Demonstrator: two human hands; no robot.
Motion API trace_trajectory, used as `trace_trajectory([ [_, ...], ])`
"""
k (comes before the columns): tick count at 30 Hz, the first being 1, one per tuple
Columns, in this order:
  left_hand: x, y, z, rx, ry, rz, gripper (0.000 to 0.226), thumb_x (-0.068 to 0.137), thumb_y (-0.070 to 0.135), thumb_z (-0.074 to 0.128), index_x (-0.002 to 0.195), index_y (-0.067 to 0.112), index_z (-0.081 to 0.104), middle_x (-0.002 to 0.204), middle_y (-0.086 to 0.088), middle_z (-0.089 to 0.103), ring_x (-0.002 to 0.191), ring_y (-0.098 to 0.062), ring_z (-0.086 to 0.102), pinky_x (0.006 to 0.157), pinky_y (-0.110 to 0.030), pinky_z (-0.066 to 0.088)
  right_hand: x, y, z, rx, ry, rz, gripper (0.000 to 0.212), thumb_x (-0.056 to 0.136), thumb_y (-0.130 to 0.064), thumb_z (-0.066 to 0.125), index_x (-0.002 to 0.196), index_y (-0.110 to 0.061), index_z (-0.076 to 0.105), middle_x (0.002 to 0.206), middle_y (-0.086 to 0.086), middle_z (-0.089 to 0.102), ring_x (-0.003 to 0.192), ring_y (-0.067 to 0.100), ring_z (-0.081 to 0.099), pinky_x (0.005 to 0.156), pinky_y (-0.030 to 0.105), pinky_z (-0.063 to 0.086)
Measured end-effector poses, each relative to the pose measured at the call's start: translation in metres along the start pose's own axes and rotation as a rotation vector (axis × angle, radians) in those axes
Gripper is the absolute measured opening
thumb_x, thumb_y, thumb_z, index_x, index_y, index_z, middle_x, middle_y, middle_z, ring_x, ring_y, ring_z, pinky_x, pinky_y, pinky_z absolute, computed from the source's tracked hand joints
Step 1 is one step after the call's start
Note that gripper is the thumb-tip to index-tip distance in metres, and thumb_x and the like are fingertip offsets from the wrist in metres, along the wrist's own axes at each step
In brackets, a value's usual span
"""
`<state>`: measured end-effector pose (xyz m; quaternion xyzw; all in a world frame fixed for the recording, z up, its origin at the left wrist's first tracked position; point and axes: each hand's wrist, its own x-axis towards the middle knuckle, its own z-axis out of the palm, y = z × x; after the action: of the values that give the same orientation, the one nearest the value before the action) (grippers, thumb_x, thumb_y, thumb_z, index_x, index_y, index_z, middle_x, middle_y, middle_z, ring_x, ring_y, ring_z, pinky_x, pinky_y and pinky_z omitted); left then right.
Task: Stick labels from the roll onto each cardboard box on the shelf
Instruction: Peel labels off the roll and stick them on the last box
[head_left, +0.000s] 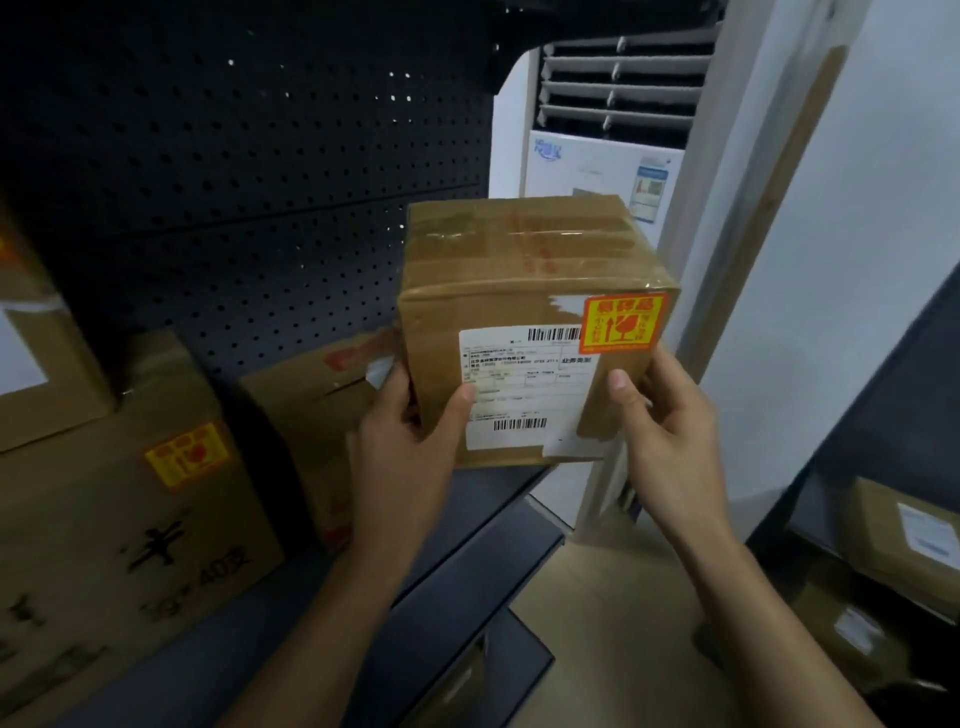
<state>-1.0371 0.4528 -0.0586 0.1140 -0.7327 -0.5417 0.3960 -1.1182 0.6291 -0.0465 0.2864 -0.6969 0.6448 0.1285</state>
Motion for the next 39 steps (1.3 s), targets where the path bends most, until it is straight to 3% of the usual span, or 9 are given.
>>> trace_trajectory([
  [4,0.022,-0.003,-0.004,0.027,0.129,0.018,0.037,0.091,0.026,0.069,0.127,0.020,0.063,0.107,0.020,0.071,0.098,0.009,0.065,0.077,-0.012,0.054,0.044,0.016,0.025,0.091,-0.096,-0.023,0.036,0.102,-0.013,0.049,0.138,-0.017,0.055,0.121,-0.009,0.070,0.115,0.007,0.062,0.092,0.019,0.050],
  [8,0.037,-0.010,-0.015,0.148,0.236,0.003,0.057,0.092,0.037,0.065,0.145,0.029,0.046,0.120,0.020,0.067,0.108,0.008,0.061,0.093,-0.019,0.052,0.082,0.037,0.062,0.151,-0.209,-0.044,0.034,0.102,-0.010,0.050,0.136,-0.010,0.056,0.121,0.000,0.069,0.111,0.007,0.064,0.088,0.019,0.050],
  [12,0.045,-0.020,-0.028,0.193,0.314,-0.038,0.058,0.096,0.028,0.062,0.149,0.031,0.038,0.124,0.019,0.065,0.113,0.006,0.059,0.099,-0.032,0.052,0.102,0.051,0.096,0.187,-0.357,-0.030,0.031,0.102,-0.014,0.049,0.132,-0.014,0.059,0.114,-0.019,0.069,0.106,-0.005,0.063,0.081,0.011,0.051],
  [15,0.051,-0.028,-0.035,0.222,0.376,-0.060,0.058,0.095,0.023,0.063,0.148,0.027,0.039,0.125,0.016,0.065,0.115,0.001,0.060,0.098,-0.038,0.053,0.114,0.062,0.117,0.160,-0.442,-0.023,0.027,0.103,-0.028,0.048,0.127,-0.027,0.060,0.116,-0.020,0.067,0.110,-0.001,0.062,0.088,0.026,0.056],
  [18,0.059,-0.037,-0.039,0.241,0.436,-0.084,0.061,0.094,0.024,0.064,0.148,0.027,0.038,0.131,0.013,0.062,0.122,-0.003,0.058,0.102,-0.039,0.051,0.124,0.068,0.133,0.122,-0.471,-0.009,0.018,0.100,-0.037,0.047,0.113,-0.042,0.059,0.105,-0.030,0.065,0.102,-0.005,0.062,0.081,0.046,0.059],
  [21,0.064,-0.044,-0.041,0.245,0.481,-0.109,0.058,0.094,0.024,0.064,0.147,0.029,0.040,0.132,0.014,0.062,0.123,-0.004,0.057,0.104,-0.041,0.049,0.133,0.064,0.145,0.153,-0.503,-0.010,0.020,0.103,-0.027,0.046,0.117,-0.035,0.058,0.097,-0.034,0.064,0.095,-0.015,0.060,0.079,0.037,0.059],
  [25,0.072,-0.049,-0.039,0.297,0.486,-0.095,0.052,0.096,0.015,0.060,0.144,0.027,0.044,0.129,0.015,0.063,0.122,0.000,0.056,0.106,-0.038,0.048,0.145,0.070,0.158,0.122,-0.517,-0.028,0.022,0.104,-0.025,0.044,0.120,-0.028,0.059,0.101,-0.024,0.065,0.093,-0.007,0.062,0.081,0.029,0.055],
  [32,0.087,-0.061,-0.044,0.434,0.553,-0.095,0.062,0.093,0.013,0.065,0.148,0.025,0.041,0.137,0.011,0.059,0.128,-0.001,0.052,0.107,-0.034,0.047,0.152,0.083,0.173,0.087,-0.511,-0.056,0.029,0.104,-0.031,0.044,0.131,-0.028,0.054,0.115,-0.011,0.067,0.107,0.005,0.062,0.093,0.038,0.054],
  [39,0.093,-0.064,-0.049,0.516,0.568,-0.101,0.063,0.093,0.018,0.066,0.149,0.025,0.039,0.137,0.009,0.059,0.128,-0.005,0.053,0.108,-0.035,0.045,0.157,0.081,0.185,0.104,-0.511,-0.051,0.029,0.104,-0.027,0.046,0.130,-0.019,0.057,0.110,-0.007,0.070,0.100,0.006,0.066,0.088,0.037,0.057],
])
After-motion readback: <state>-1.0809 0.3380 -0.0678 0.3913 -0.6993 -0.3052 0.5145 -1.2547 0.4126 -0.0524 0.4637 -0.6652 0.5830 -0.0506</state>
